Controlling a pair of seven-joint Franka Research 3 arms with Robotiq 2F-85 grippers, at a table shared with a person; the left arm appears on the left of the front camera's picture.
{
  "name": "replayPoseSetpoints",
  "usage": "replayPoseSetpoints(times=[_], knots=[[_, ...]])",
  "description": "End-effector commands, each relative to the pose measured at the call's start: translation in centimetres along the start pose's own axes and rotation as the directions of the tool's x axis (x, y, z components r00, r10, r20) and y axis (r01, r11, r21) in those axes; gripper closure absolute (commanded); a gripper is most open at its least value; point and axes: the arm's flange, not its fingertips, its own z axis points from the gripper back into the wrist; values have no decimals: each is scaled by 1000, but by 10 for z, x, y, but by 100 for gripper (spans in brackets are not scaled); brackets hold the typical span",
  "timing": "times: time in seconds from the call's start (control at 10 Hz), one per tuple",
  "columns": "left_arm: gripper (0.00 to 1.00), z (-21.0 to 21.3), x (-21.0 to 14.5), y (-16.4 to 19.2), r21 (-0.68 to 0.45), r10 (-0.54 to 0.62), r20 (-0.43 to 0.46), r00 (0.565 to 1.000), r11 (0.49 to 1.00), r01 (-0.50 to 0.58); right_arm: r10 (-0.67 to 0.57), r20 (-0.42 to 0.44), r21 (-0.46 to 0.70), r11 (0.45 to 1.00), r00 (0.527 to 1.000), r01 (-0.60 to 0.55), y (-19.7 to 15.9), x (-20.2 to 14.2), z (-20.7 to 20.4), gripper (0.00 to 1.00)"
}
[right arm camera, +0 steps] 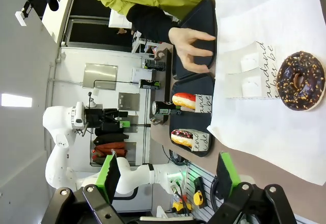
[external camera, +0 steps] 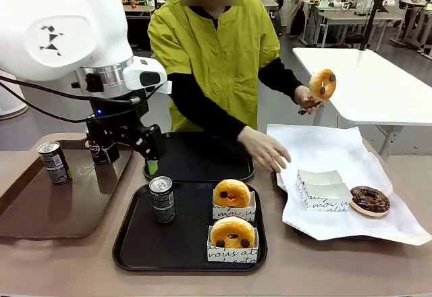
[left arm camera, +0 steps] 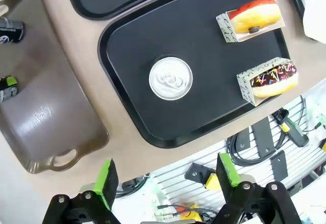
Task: Set up donuts and drinks on trays.
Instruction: Pick up one Pepsi coke from the Handle tray and place it on the Flat Tray without a Pepsi coke.
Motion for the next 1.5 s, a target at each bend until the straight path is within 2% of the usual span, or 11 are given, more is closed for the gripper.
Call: replayPoseSetpoints(times=[0.0, 0.3, 0.4, 0.5, 0.7, 0.8, 0.9, 1.1, 1.3, 1.4], knots=[[0, 2, 5, 0, 7, 3, 12, 1000, 1000, -3, 13, 6, 15, 1000, 1000, -13, -1, 1, 0, 0], [0, -2, 3, 0, -2, -1, -3, 1000, 1000, 1, 13, 6, 15, 1000, 1000, -13, -1, 1, 0, 0], [0, 2, 5, 26, -9, -11, 5, 1000, 1000, 11, 13, 6, 15, 1000, 1000, -13, -1, 1, 0, 0], [0, 5, 4, 52, -5, 28, 7, 1000, 1000, -28, 13, 6, 15, 1000, 1000, -13, -1, 1, 0, 0], [0, 20, 0, 112, 48, 150, 11, 989, 987, -151, 13, 6, 15, 1000, 1000, -13, -1, 1, 0, 0], [0, 33, -4, 150, 0, 211, 12, 977, 978, -211, 13, 6, 15, 1000, 1000, -13, -1, 1, 0, 0], [0, 40, -9, 180, 28, 261, 25, 965, 965, -261, 13, 6, 15, 1000, 1000, -13, -1, 1, 0, 0], [0, 41, -10, 231, 51, 338, -7, 941, 940, -337, 13, 6, 15, 1000, 1000, -13, -1, 1, 0, 0], [0, 35, -16, 264, 75, 380, -1, 925, 922, -379, 13, 6, 15, 1000, 1000, -13, -1, 1, 0, 0], [0, 33, -15, 273, 49, 372, 32, 928, 926, -373, 13, 6, 15, 1000, 1000, -13, -1, 1, 0, 0]])
